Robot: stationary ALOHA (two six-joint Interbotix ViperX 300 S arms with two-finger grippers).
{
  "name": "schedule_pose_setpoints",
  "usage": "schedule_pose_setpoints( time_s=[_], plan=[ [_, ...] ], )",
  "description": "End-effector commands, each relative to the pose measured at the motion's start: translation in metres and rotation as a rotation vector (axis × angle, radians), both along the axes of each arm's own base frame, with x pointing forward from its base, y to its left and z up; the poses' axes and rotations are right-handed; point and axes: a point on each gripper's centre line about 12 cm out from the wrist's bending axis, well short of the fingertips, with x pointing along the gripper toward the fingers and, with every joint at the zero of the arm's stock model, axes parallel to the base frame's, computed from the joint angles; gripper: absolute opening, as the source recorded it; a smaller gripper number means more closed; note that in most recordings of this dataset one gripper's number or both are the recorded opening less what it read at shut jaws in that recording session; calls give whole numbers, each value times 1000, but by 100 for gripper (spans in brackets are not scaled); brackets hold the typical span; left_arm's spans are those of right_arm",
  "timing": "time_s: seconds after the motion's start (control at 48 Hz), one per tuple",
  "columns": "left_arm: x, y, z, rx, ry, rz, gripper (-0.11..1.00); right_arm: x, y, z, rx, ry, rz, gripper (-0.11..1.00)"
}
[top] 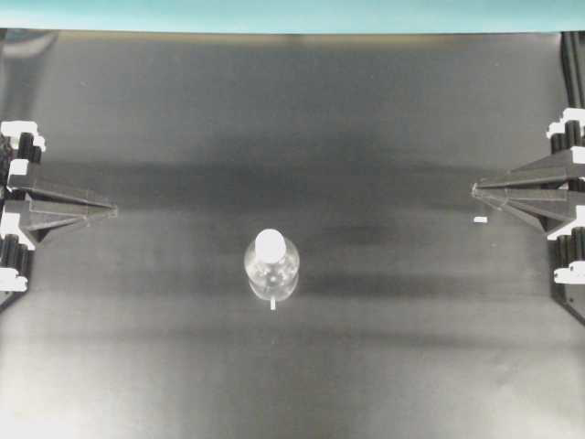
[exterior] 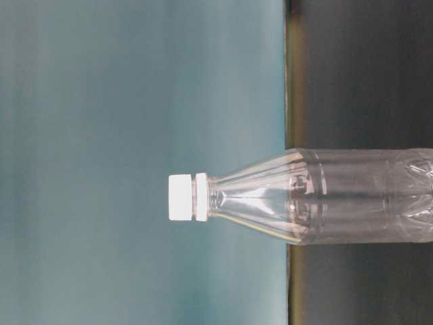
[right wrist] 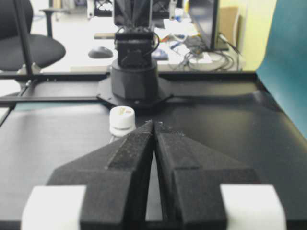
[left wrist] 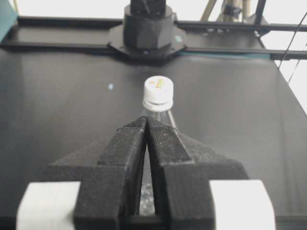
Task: Open the bottle cap by holding the bottle with the left arm and twisting the cap with the right arm.
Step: 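Move the left gripper to the clear bottle and close around its body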
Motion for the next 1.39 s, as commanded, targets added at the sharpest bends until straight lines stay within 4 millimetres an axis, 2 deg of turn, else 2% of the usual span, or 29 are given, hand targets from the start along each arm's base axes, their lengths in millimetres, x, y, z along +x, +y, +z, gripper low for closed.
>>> schedule_pose_setpoints(
  time_s=[0.0,0.062,0.146,0.333,0.52,0.624,0.791,0.874,0.999,1.145,1.374],
  plan=[
    [8,-1,11,16,-14,-10,14,3,-4,1,9,5,-18,3],
    [15,-1,12,11,-1,-10,16,5,-4,0,30,23,-20,1],
    [25,-2,14,14,12,-15,10,9,-4,1,59,63,-21,0],
    [47,-1,24,26,-18,-8,10,18,-3,6,82,143,-16,0],
    [68,1,26,36,-27,0,12,27,0,3,83,191,-3,0],
    [79,2,25,40,-33,2,30,30,0,0,83,205,-4,0],
    [99,2,28,27,-82,-2,81,32,0,-2,83,214,-4,0],
    [113,2,25,25,-104,-5,96,31,0,-1,83,213,-4,0],
    [133,2,11,17,-98,-10,92,31,0,0,89,211,-4,0],
    [156,-1,-10,-32,-79,-27,96,29,0,2,103,202,-6,0],
    [168,-7,-41,-60,-10,-44,96,23,-1,8,139,193,-6,0]
  ],
)
